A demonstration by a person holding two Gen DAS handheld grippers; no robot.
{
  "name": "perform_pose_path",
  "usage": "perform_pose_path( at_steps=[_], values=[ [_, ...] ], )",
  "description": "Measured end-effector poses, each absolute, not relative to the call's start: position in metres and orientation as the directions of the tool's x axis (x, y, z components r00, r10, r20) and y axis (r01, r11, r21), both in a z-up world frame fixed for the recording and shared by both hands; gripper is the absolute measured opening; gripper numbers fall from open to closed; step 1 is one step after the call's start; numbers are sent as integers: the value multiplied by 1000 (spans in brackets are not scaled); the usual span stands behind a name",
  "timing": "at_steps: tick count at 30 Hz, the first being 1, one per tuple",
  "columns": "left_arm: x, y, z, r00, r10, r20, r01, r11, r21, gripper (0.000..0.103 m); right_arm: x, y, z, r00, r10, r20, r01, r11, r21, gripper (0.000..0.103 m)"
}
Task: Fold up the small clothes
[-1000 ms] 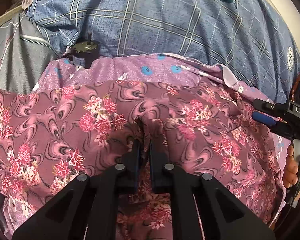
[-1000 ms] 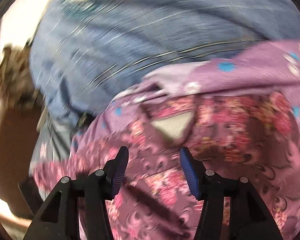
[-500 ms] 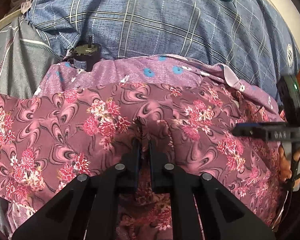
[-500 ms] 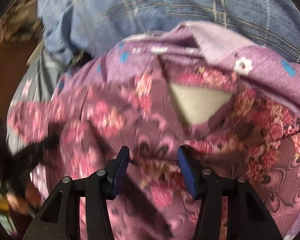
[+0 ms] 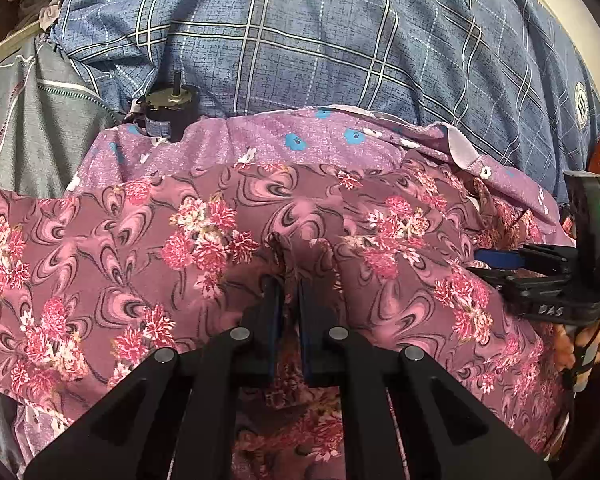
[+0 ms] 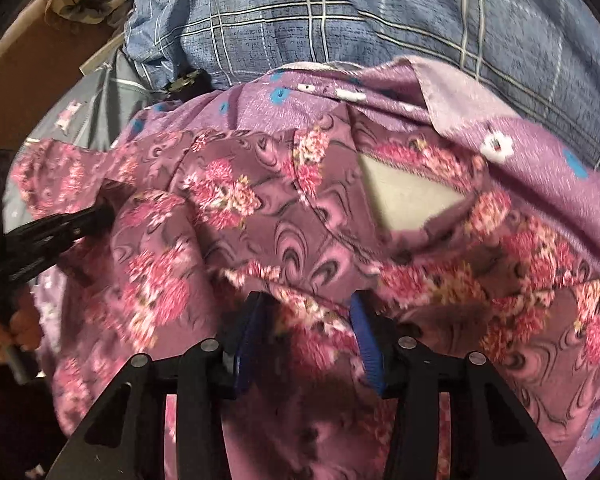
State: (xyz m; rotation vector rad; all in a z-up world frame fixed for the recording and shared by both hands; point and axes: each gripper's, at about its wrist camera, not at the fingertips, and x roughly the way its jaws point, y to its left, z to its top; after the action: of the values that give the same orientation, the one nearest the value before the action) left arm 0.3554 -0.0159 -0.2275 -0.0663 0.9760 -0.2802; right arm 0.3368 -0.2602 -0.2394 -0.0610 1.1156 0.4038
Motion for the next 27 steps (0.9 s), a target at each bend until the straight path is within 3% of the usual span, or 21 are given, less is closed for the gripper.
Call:
perform_pose_path(
  at_steps=[1,2,8,15,27],
  values=[
    [355,-15,-227,529,-264,-806,204,962,-181,6,337,-258,-238,374,280,-884,-355,924,142,9],
    [356,-14,-227,530,-264,-806,201,962,-183,6,336,-257,-235,365,283,-887,-358,922,147,5],
    [360,0,-223,529,-296,-795,168,955,-244,6,322,-246,-226,365,217,-906,-373,925,71,4],
    [360,5,-219,551,-275,-788,152,961,-229,6,300,-263,-218,388,218,-896,-364,929,68,3],
    [359,-5,-220,558,-272,-784,166,962,-216,6,333,-316,-191,595,171,-785,-58,984,170,3]
  ],
)
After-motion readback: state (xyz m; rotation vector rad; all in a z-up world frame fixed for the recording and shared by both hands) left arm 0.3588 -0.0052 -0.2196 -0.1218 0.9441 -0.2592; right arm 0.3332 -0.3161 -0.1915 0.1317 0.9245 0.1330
